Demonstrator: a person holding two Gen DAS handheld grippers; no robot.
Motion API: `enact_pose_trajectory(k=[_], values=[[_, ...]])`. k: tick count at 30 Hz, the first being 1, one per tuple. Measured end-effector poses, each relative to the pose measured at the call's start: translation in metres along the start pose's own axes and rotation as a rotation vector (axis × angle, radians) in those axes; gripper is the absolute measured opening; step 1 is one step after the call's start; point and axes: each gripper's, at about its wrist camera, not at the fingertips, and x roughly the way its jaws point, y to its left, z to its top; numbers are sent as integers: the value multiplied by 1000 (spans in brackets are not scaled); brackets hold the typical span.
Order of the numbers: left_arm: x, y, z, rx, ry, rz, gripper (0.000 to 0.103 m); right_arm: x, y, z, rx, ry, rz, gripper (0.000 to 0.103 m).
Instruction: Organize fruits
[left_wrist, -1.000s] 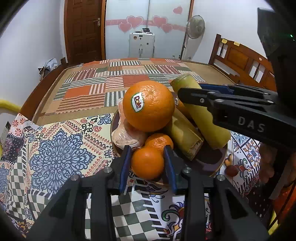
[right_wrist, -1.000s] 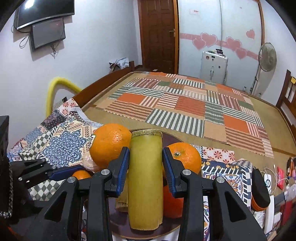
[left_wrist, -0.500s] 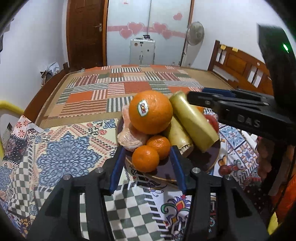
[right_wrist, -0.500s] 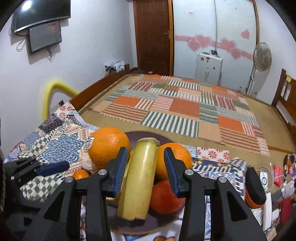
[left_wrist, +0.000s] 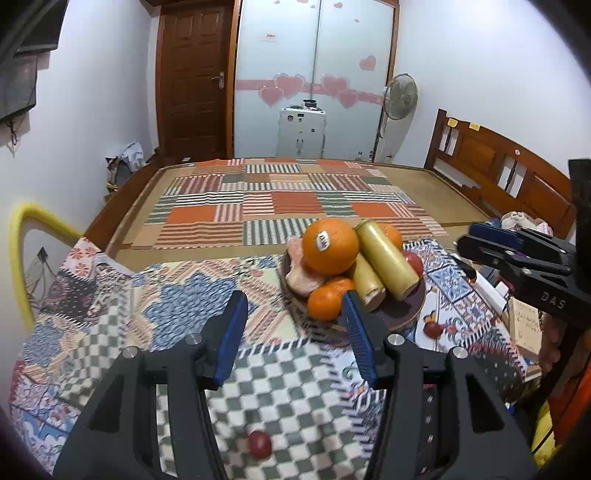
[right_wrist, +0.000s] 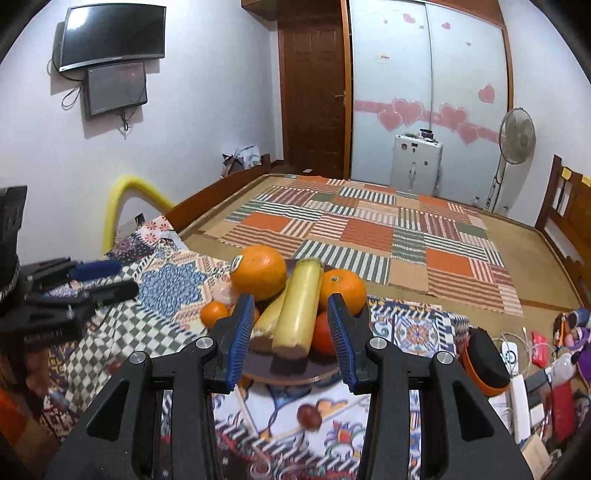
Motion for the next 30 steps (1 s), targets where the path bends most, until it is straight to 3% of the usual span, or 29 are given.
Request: enact_pose_trajectory(k=[18,25,30], values=[[9,22,-80,-52,179,-4,53,-6,-19,-77,41,131,-24,38],[19,19,-96,-42,220,-10,37,6,-23,-96,55,175,-15,38],[23,21,-98,-36,225,7,33,18,-23,-97,52,193,-4,38]])
